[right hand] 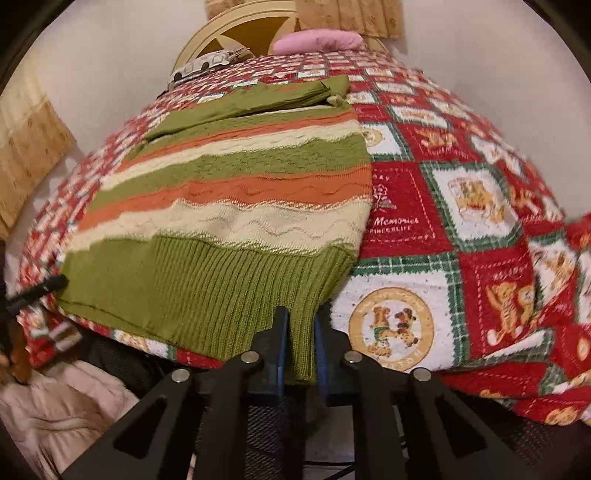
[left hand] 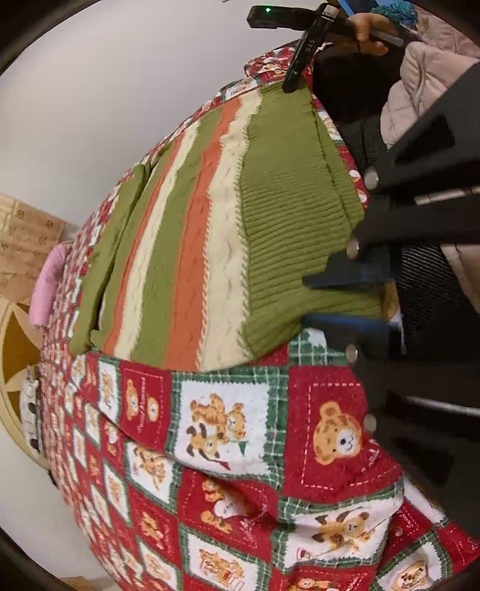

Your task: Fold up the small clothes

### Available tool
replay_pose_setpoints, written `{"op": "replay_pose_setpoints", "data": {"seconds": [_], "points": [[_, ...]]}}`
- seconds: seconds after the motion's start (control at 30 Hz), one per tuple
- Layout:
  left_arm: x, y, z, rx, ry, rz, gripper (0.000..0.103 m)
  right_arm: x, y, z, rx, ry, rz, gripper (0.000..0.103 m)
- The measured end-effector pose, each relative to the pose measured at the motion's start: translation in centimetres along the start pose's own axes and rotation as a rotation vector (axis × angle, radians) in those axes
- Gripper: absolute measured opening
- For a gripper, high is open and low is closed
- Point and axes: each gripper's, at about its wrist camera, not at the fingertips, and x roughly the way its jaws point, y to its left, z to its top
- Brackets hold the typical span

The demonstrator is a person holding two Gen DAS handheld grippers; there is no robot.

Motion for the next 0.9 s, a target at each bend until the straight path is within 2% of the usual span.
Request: {"op": "replay_pose_setpoints", "data": {"seconds": [0.17, 0.3, 0.37, 0.43, 0.53, 0.6, 0.73, 0.77, 0.83, 0.9], "points": [[-0.8, -0.5, 2.0, 0.015, -0.024, -0.044, 0.011, -1.6, -1.1, 1.6, 0.107, -0.021, 0.156, 0.008], [-1.6, -1.2, 6.3, 0.041, -0.094, -0.061, 0.010, -2.8, -1.9, 5.2, 0.172, -0.068, 0.272, 0.008], [-1.4, -1.2, 8.9, 0.043, -0.119, -0.052, 0.010, -2.8, -2.1, 7.4, 0.189, -0.094, 0.295, 0.008], [-1.2, -1.2, 10.9, 0.050, -0.136, -0.006, 0.010, -2.4, -2.1, 10.0, 0.185, -0.121, 0.283, 0.008], [-1.4, -0.5, 13.1, 0.054, -0.160, 0.025, 0.011, -0.7, -2.6, 13.9, 0.223, -0.141, 0.287, 0.007], [-1.8, 0.4, 13.8, 0.058, -0.164, 0.020, 0.017, 0.8, -3.1, 16.1, 0.250, -0.155, 0.252, 0.005], [-2.7, 1.8, 13.5, 0.120, -0.184, 0.074, 0.062, 5.0, -4.4, 19.0, 0.300, -0.132, 0.191, 0.005], [-2.9, 2.0, 13.4, 0.130, -0.189, 0.072, 0.070, 6.3, -4.5, 19.4, 0.296, -0.115, 0.156, 0.005], [-3.1, 2.5, 12.6, 0.159, -0.195, 0.049, 0.075, 8.3, -5.1, 19.3, 0.314, -0.078, 0.125, 0.005], [-2.8, 2.4, 11.8, 0.189, -0.178, 0.011, 0.078, 9.6, -5.7, 18.9, 0.340, -0.058, 0.129, 0.005]]}}
